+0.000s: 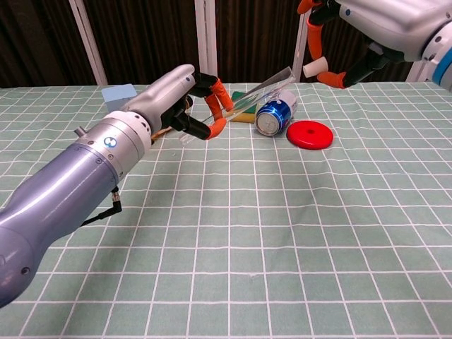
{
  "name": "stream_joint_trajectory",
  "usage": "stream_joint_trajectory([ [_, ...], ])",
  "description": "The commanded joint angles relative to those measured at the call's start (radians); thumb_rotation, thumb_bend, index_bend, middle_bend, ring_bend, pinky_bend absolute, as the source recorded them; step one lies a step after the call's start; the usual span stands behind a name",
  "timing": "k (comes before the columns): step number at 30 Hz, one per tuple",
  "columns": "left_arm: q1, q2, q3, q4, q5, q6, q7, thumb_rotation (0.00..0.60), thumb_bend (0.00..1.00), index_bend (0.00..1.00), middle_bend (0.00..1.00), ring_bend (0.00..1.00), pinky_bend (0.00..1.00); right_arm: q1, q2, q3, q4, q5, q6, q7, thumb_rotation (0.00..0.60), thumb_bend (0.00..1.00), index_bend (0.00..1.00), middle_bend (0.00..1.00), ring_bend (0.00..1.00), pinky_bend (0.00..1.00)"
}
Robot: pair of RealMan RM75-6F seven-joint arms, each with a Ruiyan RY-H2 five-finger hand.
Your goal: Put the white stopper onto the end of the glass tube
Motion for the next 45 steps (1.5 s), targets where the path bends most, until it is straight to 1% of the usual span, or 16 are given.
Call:
stream_joint_trajectory([
  [1, 0.000, -0.001, 0.001, 0.001, -0.001, -0.001, 0.002, 0.600, 0.71, 0.48, 0.52, 0.09, 0.00, 0.001, -0.003, -0.001, -0.001, 0.001, 0.001, -0.004, 0.600, 0.44, 0.61, 0.19, 0.00, 0.00],
  [13, 0.000, -0.005, 0.004, 0.002, 0.002, -0.001, 0.001, 0.600, 0.71, 0.48, 0.52, 0.09, 0.00, 0.003, -0.007, 0.002, 0.000, 0.015, 0.005, -0.018, 0.600, 0.44, 0.61, 0.19, 0.00, 0.00],
  [45, -0.016, -0.041, -0.014, -0.012, -0.016, 0.004, 0.034, 0.600, 0.71, 0.48, 0.52, 0.09, 0.00, 0.001, -0.022, -0.012, -0.002, 0.011, 0.015, -0.016, 0.600, 0.44, 0.61, 0.19, 0.00, 0.00],
])
